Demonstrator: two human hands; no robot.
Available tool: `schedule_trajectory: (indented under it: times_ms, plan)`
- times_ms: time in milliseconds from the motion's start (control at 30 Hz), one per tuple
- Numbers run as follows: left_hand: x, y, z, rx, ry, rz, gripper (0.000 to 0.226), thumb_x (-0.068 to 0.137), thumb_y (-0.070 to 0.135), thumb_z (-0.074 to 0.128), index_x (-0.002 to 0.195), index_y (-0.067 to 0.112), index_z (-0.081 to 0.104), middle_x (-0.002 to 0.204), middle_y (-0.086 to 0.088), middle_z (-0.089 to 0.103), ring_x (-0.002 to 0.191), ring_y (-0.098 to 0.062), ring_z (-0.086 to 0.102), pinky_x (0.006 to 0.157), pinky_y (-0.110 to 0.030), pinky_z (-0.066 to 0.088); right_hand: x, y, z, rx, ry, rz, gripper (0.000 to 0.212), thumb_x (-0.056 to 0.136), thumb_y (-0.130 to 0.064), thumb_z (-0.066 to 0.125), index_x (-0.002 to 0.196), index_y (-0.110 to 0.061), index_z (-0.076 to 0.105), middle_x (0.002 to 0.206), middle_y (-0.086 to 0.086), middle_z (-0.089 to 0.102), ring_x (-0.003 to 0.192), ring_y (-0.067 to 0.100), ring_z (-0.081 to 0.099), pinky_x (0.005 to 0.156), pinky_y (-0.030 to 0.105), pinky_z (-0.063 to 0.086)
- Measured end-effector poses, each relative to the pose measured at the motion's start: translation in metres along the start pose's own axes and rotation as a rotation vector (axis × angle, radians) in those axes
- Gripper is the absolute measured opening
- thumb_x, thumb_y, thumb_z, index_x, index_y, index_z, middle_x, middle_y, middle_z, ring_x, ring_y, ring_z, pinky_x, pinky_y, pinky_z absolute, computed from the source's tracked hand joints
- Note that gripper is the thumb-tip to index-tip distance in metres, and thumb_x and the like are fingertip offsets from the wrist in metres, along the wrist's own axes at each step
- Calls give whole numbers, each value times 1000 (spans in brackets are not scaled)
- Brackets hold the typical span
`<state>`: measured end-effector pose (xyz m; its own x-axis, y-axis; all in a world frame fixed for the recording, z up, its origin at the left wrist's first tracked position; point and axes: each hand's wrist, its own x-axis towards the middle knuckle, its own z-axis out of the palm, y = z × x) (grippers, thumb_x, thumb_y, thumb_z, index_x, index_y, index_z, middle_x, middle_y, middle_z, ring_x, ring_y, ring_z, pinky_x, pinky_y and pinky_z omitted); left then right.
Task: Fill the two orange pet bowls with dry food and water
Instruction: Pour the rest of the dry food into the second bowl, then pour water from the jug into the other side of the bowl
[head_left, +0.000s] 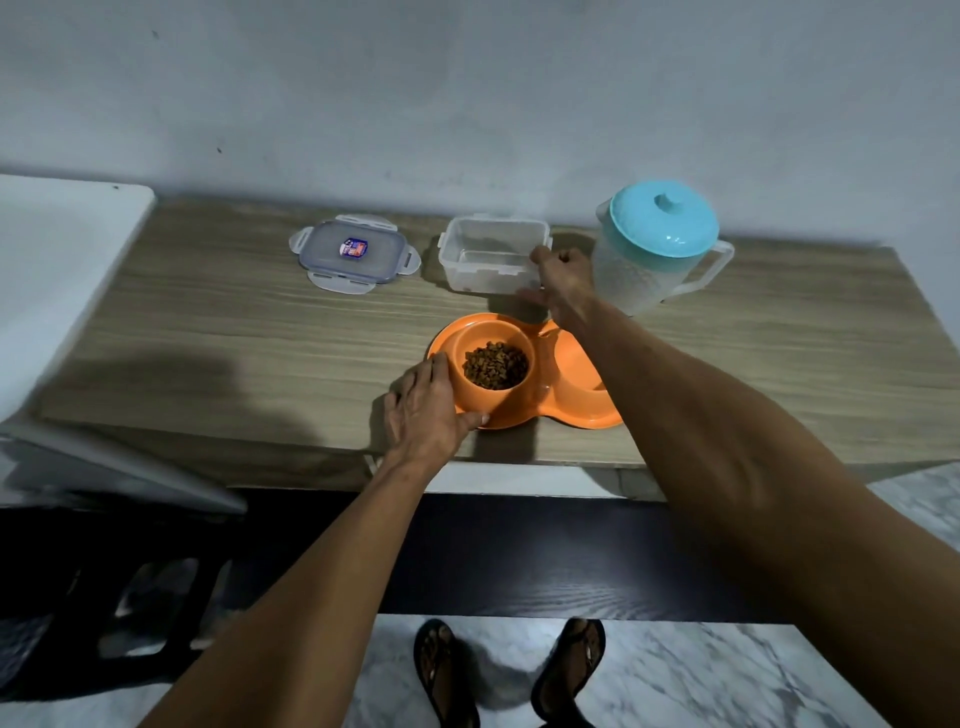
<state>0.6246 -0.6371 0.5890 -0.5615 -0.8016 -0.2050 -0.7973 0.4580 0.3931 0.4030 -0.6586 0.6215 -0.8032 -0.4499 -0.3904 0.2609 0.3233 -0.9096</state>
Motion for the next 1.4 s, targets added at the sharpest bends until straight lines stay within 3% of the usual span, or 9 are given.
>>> schedule_trajectory:
  times_ms: [167,333,433,567,700,833,1067,1267,1400]
  plan:
    - [0,0,1,-2,0,-2,103,76,53,73,154,20,16,156,-2,32,145,-25,27,113,-47,26,1,6,-3,-1,9,22,18,94,-21,62,104,-6,58,88,4,56,91,25,61,76,44,62]
    - [1,-1,1,6,2,6,103,76,55,73,154,19,17,156,-3,33,145,-25,28,113,-49,28,-1,7,-5,-59,48,34,9,93,-23,63,93,-15,59,87,2,58,98,28,63,84,44,60]
    - [0,-1,2,21,1,13,103,76,56,72,154,19,16,156,-4,34,144,-26,29,113,-49,29,-1,7,-7,-110,64,32,8,91,-18,63,98,-14,62,91,5,62,98,30,65,86,44,59]
    - [0,-1,2,39,-5,35,105,77,58,71,155,17,13,155,-5,34,144,-26,29,113,-49,29,-14,5,-17,-179,59,-4,28,91,-18,61,117,-8,66,104,8,66,100,25,63,92,40,57]
    - [-1,1,-1,74,-22,44,104,80,56,69,155,14,10,155,-8,33,144,-26,27,113,-48,26,-31,9,-29,-194,92,-70,30,91,-23,60,116,-9,67,115,12,70,107,29,63,95,43,54]
    - [-7,2,-3,115,6,104,104,82,55,66,155,12,6,156,-10,30,145,-27,25,111,-50,27,-48,12,-49,-209,113,-122,31,94,-22,56,122,-9,63,105,3,61,99,20,55,86,31,46]
    - [-4,28,-15,208,177,300,95,76,61,52,151,11,23,152,-9,36,139,-25,35,107,-49,31,-60,19,-98,-195,363,-62,30,86,-30,56,100,-8,72,105,15,71,102,32,63,86,32,48]
    - [18,69,-7,243,17,417,95,83,66,54,154,13,20,162,-7,20,150,-23,16,117,-47,18,-36,20,-142,-32,518,23,31,94,-32,49,99,-8,68,102,11,69,97,29,63,91,44,52]
    - [29,79,4,246,-81,376,101,82,67,56,156,14,13,164,-6,14,152,-24,9,120,-50,12,-12,6,-161,56,565,-2,26,95,-31,45,100,-11,60,105,10,63,98,27,58,93,42,48]
